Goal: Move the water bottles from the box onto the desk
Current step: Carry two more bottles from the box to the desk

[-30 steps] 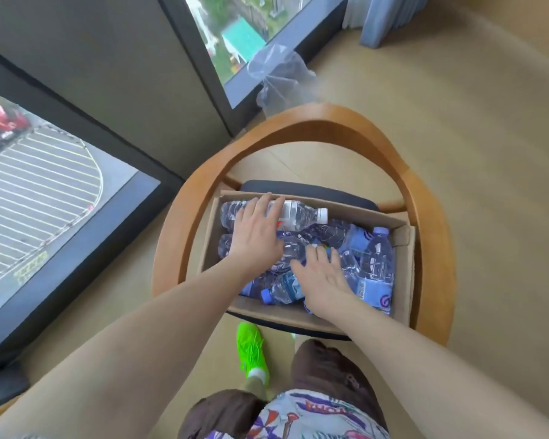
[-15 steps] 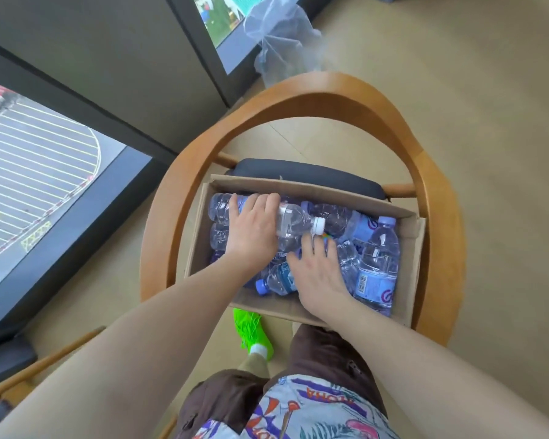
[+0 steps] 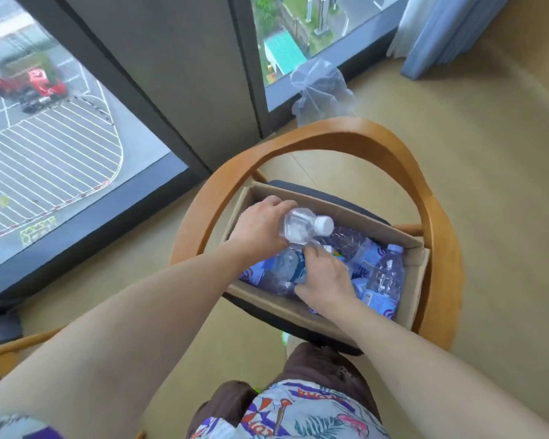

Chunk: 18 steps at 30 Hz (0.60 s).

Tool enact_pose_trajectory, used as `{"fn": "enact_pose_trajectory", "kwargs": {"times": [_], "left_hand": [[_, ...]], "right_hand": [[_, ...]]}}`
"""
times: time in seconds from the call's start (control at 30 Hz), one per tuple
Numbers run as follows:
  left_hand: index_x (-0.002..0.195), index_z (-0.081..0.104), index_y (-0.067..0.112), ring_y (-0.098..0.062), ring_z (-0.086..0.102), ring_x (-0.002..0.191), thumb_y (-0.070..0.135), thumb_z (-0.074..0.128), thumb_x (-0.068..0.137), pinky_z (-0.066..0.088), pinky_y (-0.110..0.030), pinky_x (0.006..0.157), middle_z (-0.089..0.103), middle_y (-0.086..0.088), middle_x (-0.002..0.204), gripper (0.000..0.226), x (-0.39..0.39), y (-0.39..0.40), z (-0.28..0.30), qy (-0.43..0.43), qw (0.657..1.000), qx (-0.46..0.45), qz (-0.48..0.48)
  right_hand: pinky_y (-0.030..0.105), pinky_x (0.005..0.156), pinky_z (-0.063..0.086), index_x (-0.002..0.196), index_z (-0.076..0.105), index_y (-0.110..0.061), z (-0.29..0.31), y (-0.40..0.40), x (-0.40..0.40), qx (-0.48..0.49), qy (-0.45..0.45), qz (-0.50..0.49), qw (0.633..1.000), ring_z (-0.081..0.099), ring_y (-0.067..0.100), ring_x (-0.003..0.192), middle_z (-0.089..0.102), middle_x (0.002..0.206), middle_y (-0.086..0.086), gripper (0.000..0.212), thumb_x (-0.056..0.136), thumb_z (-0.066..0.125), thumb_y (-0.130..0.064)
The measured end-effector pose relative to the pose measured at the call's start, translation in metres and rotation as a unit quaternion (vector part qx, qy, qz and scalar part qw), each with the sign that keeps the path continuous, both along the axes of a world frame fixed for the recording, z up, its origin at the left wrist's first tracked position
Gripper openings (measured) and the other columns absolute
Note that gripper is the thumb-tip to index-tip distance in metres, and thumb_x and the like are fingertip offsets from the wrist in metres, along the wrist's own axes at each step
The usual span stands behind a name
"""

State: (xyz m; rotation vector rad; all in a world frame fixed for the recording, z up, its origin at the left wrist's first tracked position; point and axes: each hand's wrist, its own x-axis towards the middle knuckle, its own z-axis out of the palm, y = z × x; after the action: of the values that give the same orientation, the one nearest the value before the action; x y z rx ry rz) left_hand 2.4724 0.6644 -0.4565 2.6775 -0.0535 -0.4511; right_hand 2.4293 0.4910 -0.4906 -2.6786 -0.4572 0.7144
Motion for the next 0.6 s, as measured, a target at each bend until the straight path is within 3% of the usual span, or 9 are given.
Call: {"fn": "enact_pose_trajectory", "kwargs": {"times": [0.13,0.23,0.33,0.43,0.6], "left_hand": [[0.131,0.062,0.028,-0.022,0.063,0.108,0.037,0.084,0.068,0.051,-0.036,0.089,0.068,0.002,0.118,0.067,-0.015,0.023,0.040,-0.054,0.984,-0.046,0.166],[0.112,0.066,0.033,-0.017,0.064,0.094,0.044,0.084,0.061,0.053,-0.036,0.081,0.070,0.010,0.099,0.055,-0.041,0.048,0.068,-0.092,0.944,-0.090,0.305],[0.102,0.061,0.041,-0.014,0.064,0.088,0.046,0.083,0.059,0.051,-0.033,0.076,0.066,0.015,0.089,0.048,-0.082,0.084,0.100,-0.140,0.908,-0.096,0.382],[0.097,0.061,0.038,-0.015,0.067,0.090,0.045,0.082,0.059,0.051,-0.032,0.073,0.068,0.014,0.088,0.044,-0.139,0.122,0.131,-0.185,0.872,-0.083,0.446],[0.101,0.068,0.030,-0.016,0.068,0.089,0.055,0.083,0.058,0.054,-0.033,0.076,0.073,0.007,0.093,0.051,-0.258,0.164,0.179,-0.256,0.804,-0.038,0.536]], "right_hand": [[0.035,0.070,0.040,0.110,0.052,-0.017,0.022,0.021,-0.007,0.080,-0.022,-0.040,0.996,0.060,0.030,0.100,0.059,0.108,0.003,0.047,0.070,0.075,-0.028],[0.037,0.070,0.042,0.107,0.053,-0.015,0.046,0.045,-0.012,0.119,-0.051,-0.017,0.991,0.061,0.032,0.096,0.060,0.104,0.005,0.046,0.068,0.076,-0.026],[0.039,0.075,0.047,0.112,0.054,-0.015,0.073,0.075,-0.025,0.162,-0.071,0.007,0.984,0.061,0.033,0.098,0.060,0.106,0.005,0.051,0.068,0.076,-0.025],[0.038,0.077,0.047,0.113,0.055,-0.016,0.100,0.111,-0.051,0.205,-0.083,0.032,0.975,0.062,0.032,0.099,0.061,0.107,0.004,0.052,0.067,0.078,-0.028],[0.030,0.069,0.033,0.097,0.047,-0.025,0.146,0.174,-0.120,0.263,-0.093,0.108,0.954,0.059,0.026,0.090,0.054,0.092,-0.004,0.049,0.060,0.079,-0.030]]}}
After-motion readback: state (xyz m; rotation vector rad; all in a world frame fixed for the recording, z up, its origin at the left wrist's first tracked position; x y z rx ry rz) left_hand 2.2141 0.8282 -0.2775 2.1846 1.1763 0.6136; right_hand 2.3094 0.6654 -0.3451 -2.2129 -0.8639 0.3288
